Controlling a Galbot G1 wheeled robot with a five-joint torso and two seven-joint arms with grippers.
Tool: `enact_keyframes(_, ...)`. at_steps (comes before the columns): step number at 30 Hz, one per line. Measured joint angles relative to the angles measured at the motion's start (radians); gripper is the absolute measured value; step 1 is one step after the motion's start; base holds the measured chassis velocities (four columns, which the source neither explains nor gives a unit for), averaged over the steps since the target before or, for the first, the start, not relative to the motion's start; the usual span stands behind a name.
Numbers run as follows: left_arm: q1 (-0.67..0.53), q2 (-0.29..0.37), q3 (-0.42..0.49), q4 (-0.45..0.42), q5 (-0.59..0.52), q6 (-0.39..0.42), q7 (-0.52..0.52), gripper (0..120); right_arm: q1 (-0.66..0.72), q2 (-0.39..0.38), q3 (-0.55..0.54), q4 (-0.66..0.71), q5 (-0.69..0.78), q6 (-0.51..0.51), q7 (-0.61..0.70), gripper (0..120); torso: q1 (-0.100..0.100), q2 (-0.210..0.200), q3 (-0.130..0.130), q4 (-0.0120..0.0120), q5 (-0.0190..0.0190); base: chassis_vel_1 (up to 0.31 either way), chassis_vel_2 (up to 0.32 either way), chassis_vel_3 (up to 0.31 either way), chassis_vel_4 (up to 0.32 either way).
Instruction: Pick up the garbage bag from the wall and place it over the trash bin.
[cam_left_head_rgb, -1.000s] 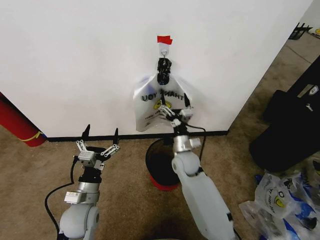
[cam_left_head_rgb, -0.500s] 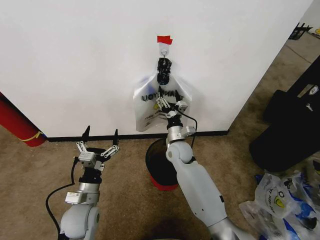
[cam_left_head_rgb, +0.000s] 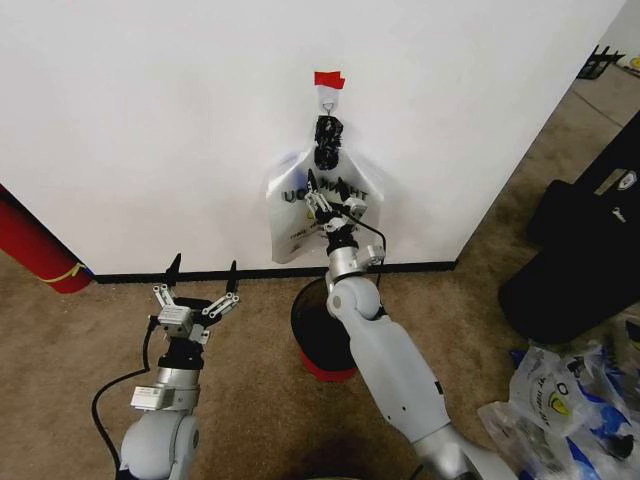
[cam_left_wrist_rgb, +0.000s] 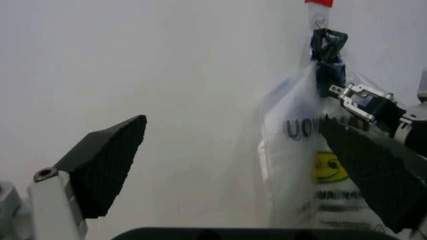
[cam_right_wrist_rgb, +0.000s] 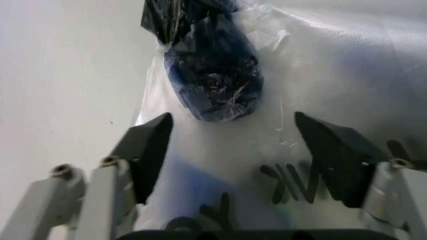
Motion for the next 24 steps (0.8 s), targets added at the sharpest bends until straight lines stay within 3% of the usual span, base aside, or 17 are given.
enact_keyframes(13, 0.012, 0.002, 0.003, -0.001, 0.014, -0.008, 0.0, 100, 0.04, -0.001, -0.004, -0.027, -0.01, 0.002, -0.009, 16, 0.0, 0.0, 0.0, 0.0001, 0.0, 0.0, 0.0, 0.0, 0.0)
enact_keyframes(18, 0.014, 0.003, 0.006, 0.003, 0.017, -0.011, 0.0, 100, 0.041, -0.001, -0.004, -0.015, -0.013, 0.003, -0.01, 5, 0.0, 0.0, 0.0, 0.0, 0.0, 0.0, 0.0, 0.0, 0.0)
enact_keyframes(24, 0.014, -0.002, 0.012, 0.01, 0.024, -0.017, 0.0, 100, 0.038, -0.001, -0.002, -0.003, -0.016, 0.003, -0.015, 0, 0.0, 0.0, 0.0, 0.0001, 0.0, 0.0, 0.0, 0.0, 0.0)
